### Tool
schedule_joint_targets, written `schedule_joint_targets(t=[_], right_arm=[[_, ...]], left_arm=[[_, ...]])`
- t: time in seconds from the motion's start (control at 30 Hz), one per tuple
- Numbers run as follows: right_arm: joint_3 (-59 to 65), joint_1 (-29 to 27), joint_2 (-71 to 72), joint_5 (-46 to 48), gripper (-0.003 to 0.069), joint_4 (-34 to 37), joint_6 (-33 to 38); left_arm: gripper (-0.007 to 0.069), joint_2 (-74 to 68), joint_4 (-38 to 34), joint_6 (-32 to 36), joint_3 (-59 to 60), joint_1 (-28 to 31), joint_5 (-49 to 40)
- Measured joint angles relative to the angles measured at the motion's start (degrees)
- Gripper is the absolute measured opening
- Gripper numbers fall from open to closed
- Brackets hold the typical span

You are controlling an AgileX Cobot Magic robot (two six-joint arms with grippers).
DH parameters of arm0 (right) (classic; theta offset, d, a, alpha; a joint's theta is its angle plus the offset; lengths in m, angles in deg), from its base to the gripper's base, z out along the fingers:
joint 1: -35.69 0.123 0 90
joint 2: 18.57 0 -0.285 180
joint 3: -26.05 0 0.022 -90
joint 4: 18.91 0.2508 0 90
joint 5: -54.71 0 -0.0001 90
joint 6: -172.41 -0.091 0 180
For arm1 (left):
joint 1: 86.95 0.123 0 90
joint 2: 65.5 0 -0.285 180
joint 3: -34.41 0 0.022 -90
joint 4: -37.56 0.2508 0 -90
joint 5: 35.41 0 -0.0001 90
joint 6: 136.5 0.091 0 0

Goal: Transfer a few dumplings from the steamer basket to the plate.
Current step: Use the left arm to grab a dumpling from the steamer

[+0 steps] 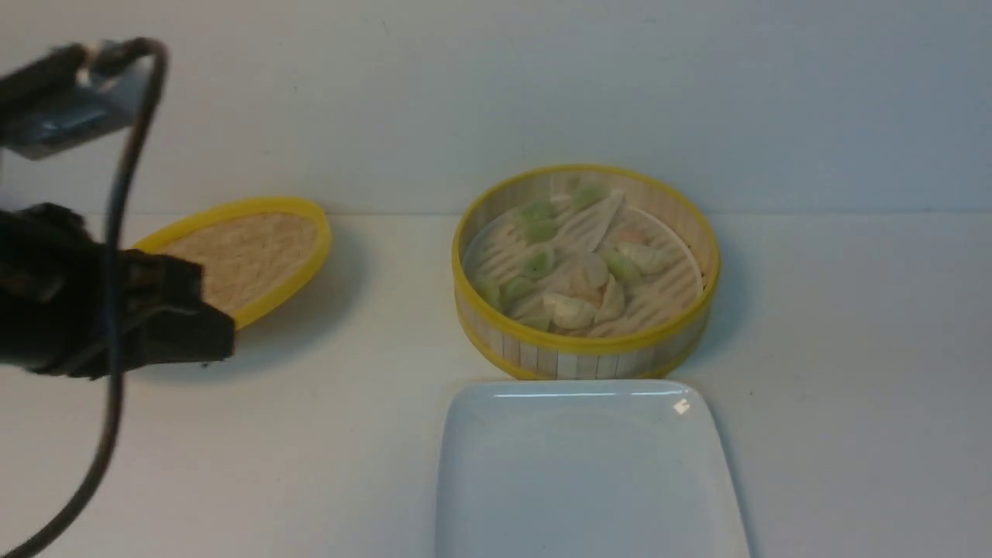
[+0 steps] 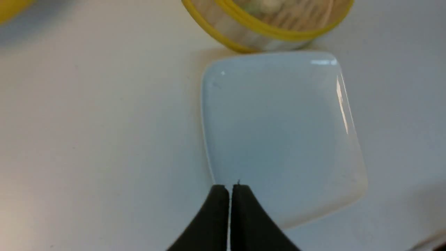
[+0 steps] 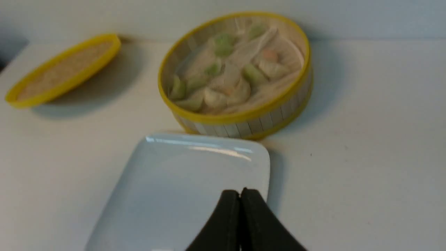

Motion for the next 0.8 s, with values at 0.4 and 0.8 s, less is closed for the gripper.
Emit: schedule_joint_targets(t=[0.4, 0.8], right_arm=[[-0.85, 0.0, -3.78, 6.19, -0.0015, -0.2, 2.5], [-0.85, 0.0, -3.78, 7.51, -0.0015, 3.56, 2.5]], left_arm=[[-0.0006, -17.81, 10.94, 1.73, -14.39, -19.09, 6.12], [-0.0006, -43.08, 13.68, 9.72, -41.04, -21.31, 6.19]])
